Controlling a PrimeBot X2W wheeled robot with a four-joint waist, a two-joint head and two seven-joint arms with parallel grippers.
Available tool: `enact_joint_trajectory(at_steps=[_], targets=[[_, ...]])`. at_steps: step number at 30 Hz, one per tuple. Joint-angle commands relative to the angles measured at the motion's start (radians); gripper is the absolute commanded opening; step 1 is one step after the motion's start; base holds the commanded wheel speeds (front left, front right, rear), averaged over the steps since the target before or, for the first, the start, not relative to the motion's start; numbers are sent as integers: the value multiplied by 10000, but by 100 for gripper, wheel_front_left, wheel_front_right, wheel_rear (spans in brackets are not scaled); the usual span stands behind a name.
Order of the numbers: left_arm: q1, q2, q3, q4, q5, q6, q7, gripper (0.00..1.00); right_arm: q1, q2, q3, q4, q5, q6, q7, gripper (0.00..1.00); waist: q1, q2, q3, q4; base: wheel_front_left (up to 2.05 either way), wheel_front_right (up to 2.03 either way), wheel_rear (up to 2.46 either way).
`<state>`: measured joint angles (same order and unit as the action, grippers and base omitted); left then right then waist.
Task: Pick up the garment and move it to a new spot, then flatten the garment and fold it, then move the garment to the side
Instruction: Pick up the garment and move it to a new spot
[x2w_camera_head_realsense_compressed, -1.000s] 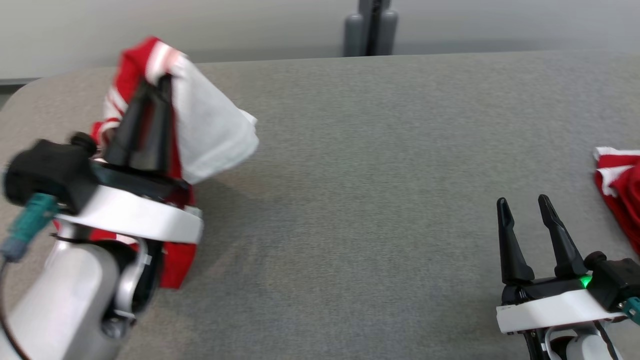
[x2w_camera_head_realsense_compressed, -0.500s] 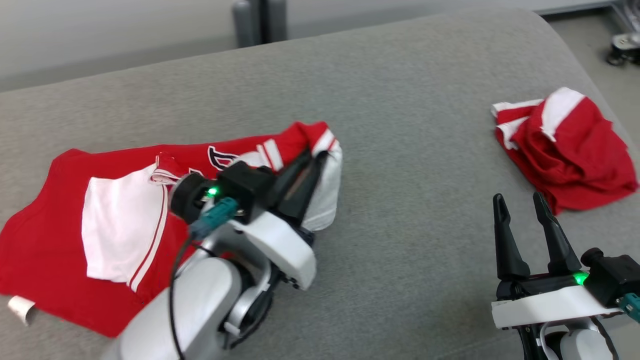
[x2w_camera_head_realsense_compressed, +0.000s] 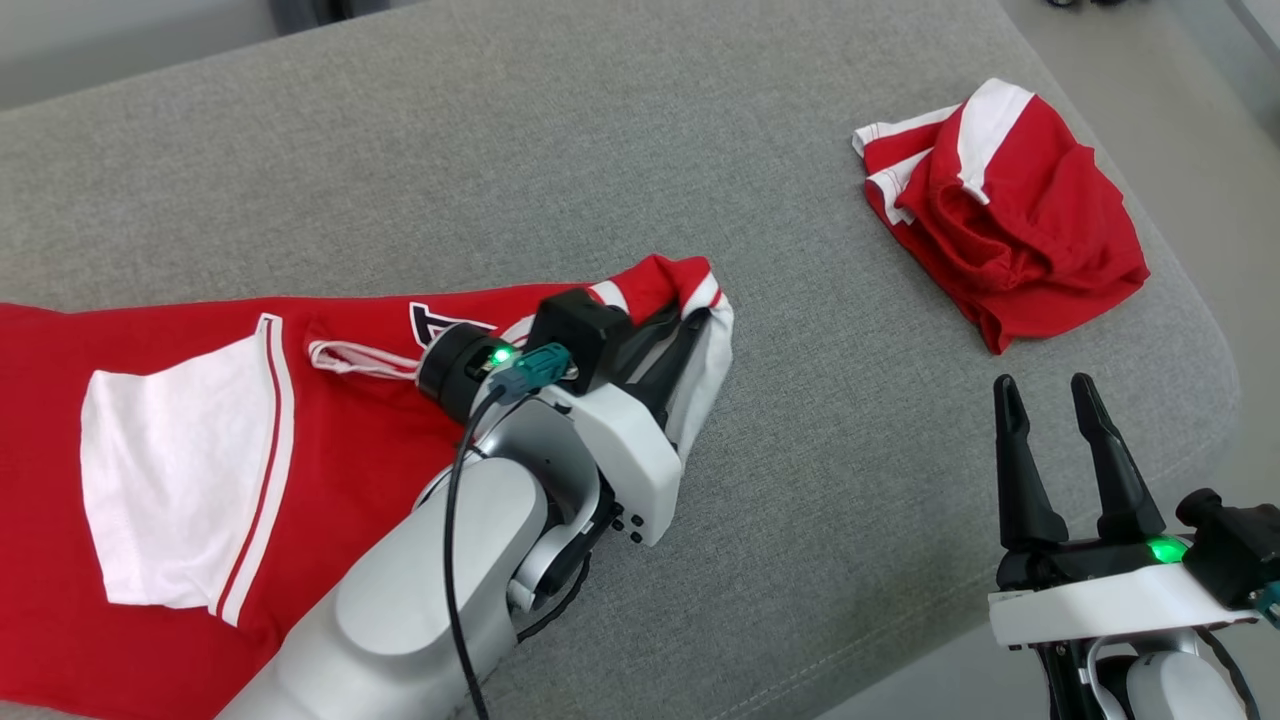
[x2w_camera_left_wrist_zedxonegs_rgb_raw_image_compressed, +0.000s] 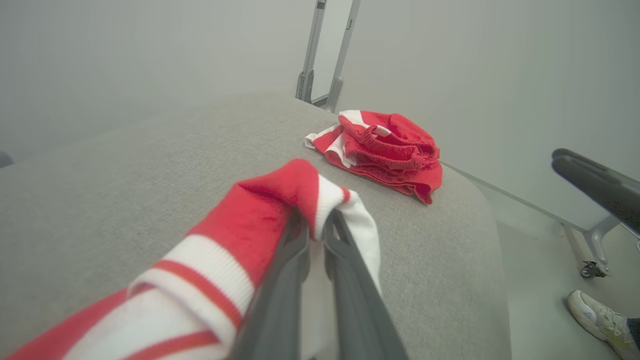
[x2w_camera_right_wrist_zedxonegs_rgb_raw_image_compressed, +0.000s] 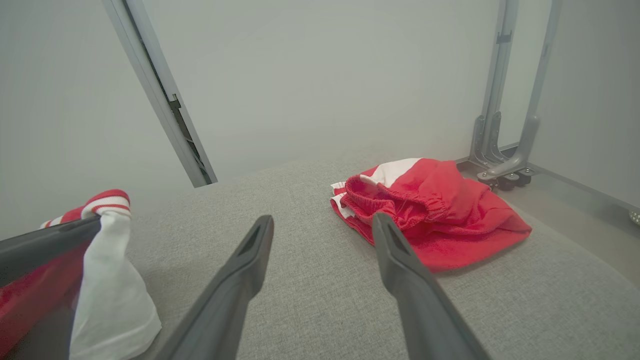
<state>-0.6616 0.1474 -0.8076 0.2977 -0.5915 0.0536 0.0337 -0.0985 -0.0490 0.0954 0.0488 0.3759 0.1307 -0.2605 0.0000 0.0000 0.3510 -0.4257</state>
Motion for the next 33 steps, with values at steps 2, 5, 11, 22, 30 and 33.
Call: enact_joint_trajectory(at_steps=[2, 5, 11, 22, 30, 33], targets=[[-305, -165, -104, 463, -85, -248, -54, 0, -156, -36, -70, -52, 73, 4, -74, 100, 0, 0, 202, -66, 0, 0, 0], [-504, -409, -226, 1168, -176, -557, -194, 99, -223, -37, -43, -46, 106, 4, -75, 100, 0, 0, 277, -23, 0, 0, 0], [-750, -705, -616, 1487, -79, -1031, -821, 100, -261, -37, -151, 0, 26, 4, -68, 100, 0, 0, 188, 371, 0, 0, 0], [-298, -108, -43, 15, 71, -200, -1837, 100, -176, -40, -534, -47, -460, 4, -69, 100, 0, 0, -419, 1648, 0, 0, 0], [565, 1143, 1627, -1146, -360, 927, -2582, 100, -68, -42, -666, 24, -795, 4, -69, 100, 0, 0, -892, 2535, 0, 0, 0], [994, 1547, 2273, -1417, -506, 1180, -2772, 100, -25, -42, -646, 82, -875, 4, -69, 100, 0, 0, -1039, 2723, 0, 0, 0]])
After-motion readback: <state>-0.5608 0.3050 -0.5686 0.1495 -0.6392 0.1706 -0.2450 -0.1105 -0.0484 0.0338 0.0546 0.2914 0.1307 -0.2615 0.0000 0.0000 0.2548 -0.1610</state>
